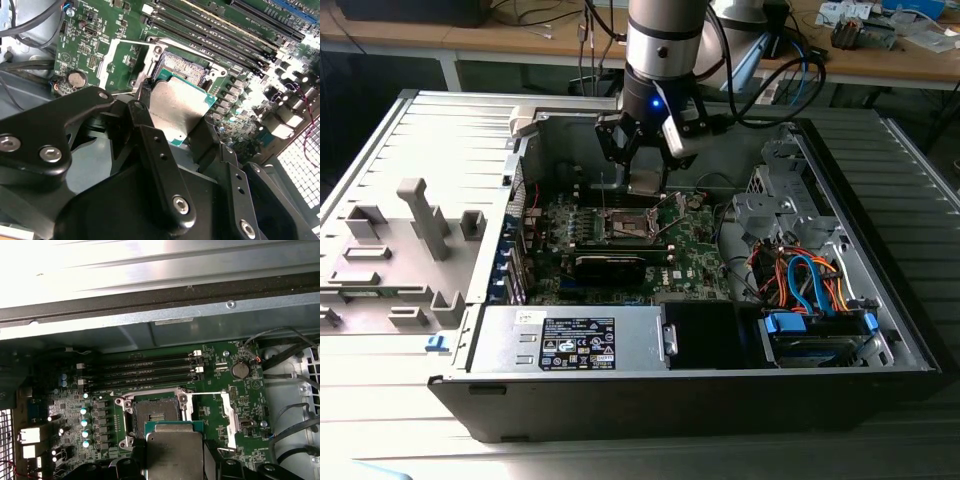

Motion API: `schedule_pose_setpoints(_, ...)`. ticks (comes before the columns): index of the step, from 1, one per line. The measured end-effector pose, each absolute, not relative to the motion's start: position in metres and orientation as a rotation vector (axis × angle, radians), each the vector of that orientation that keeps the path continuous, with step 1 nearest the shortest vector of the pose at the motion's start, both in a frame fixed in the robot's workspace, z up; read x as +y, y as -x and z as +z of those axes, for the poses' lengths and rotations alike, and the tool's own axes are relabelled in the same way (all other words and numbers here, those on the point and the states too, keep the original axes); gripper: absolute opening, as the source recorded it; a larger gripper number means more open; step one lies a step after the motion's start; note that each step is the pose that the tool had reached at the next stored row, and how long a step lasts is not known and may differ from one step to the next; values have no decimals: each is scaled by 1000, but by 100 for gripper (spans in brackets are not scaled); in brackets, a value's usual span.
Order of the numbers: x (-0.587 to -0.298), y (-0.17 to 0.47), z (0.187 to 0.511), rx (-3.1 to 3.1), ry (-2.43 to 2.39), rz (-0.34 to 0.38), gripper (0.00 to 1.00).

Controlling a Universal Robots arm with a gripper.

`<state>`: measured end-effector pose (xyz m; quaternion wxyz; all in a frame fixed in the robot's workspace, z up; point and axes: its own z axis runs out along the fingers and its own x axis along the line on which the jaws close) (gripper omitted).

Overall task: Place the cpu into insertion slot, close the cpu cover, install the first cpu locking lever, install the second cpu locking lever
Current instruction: 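Place the cpu into insertion slot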

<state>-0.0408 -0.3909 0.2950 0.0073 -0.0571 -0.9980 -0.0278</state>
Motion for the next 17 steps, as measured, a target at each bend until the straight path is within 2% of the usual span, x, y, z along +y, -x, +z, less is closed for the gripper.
schedule_pose_setpoints(17, -391, 41, 294, -3118, 247, -75, 55)
